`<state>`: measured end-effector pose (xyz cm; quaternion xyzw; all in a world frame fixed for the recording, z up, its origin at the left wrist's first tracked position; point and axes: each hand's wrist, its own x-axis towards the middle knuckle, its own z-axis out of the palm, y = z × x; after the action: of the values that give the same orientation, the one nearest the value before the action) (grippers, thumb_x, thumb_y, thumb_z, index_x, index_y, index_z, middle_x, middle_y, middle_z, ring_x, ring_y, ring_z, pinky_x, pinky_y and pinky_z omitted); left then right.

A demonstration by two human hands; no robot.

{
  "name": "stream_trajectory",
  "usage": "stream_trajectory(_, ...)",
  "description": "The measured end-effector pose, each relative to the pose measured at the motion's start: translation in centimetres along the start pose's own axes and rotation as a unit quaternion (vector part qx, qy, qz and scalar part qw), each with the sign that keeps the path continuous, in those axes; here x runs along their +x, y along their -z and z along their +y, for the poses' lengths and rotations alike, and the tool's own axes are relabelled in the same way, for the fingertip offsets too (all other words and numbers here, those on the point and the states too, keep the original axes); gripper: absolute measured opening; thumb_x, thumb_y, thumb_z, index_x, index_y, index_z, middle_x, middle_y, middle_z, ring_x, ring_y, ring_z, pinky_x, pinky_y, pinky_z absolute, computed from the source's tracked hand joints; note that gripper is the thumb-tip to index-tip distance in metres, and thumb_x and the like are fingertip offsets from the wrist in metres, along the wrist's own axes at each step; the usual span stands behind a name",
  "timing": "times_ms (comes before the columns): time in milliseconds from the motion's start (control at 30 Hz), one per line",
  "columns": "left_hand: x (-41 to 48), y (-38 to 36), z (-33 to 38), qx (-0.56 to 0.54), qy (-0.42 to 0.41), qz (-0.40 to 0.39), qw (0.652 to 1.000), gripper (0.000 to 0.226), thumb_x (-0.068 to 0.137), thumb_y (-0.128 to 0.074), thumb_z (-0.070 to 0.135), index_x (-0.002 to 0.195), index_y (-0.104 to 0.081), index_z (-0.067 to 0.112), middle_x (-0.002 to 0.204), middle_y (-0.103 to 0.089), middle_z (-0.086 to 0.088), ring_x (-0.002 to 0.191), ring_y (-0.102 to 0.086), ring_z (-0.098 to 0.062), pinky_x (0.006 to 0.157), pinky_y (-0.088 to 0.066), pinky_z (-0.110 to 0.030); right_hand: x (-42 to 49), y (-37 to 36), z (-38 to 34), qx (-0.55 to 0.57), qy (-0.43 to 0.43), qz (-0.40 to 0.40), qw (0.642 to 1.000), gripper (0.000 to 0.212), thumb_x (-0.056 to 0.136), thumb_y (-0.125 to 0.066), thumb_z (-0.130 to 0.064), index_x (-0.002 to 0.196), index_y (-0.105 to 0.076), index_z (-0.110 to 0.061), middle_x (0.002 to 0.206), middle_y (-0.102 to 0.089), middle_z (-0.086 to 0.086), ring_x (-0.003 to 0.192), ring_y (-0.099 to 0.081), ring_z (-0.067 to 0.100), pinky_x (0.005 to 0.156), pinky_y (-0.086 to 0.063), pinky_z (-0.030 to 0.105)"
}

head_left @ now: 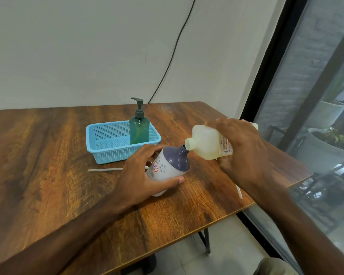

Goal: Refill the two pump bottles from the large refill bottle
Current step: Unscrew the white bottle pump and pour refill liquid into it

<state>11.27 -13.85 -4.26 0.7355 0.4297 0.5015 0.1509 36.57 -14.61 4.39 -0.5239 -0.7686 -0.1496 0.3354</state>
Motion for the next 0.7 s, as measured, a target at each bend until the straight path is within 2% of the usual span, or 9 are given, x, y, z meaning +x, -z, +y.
stream_trajectory(100,0.05,0.00,0.02,0.000,-0.003,-0.003,1.000,0.078,0.063,-0.082,0.077,0.130,-0.055,0.049,0.126,-0.059,0.034,0.121,-0.058,0.003,0.086,-0.056,-0.021,0.00,0.01,-0.06,-0.002,0.002,0.003,1.000,0.086,0.060,-0.094,-0.015,0.137,-0.056,-0.027,0.137,-0.061,0.005,0.130,-0.051,0.030,0.107,-0.037,0.052)
stream_trajectory(300,0.07,0.11,0.01,0.005,-0.001,-0.007,1.000,0.072,0.063,-0.081,0.079,0.124,-0.051,0.059,0.122,-0.055,0.042,0.118,-0.055,0.011,0.084,-0.052,-0.013,0.05,0.14,-0.21,-0.006,-0.001,-0.003,1.000,0.087,0.060,-0.094,-0.014,0.137,-0.055,-0.028,0.139,-0.060,0.003,0.132,-0.050,0.029,0.108,-0.036,0.052)
stream_trajectory(567,-0.02,-0.03,-0.34,0.004,0.014,-0.015,1.000,0.086,0.061,-0.082,0.077,0.135,-0.056,0.042,0.129,-0.060,0.027,0.121,-0.057,0.005,0.088,-0.057,-0.024,0.12,0.16,-0.21,-0.007,-0.001,-0.009,1.000,0.085,0.062,-0.093,-0.017,0.138,-0.055,-0.029,0.140,-0.059,0.003,0.133,-0.049,0.028,0.109,-0.036,0.053)
stream_trajectory(700,-0.07,-0.05,-0.34,0.006,0.020,-0.014,1.000,0.086,0.060,-0.080,0.080,0.135,-0.052,0.046,0.128,-0.058,0.031,0.120,-0.055,0.009,0.089,-0.055,-0.021,0.12,0.24,-0.25,-0.006,0.005,-0.006,1.000,0.085,0.061,-0.093,-0.016,0.137,-0.056,-0.028,0.139,-0.060,0.003,0.132,-0.049,0.028,0.108,-0.037,0.052)
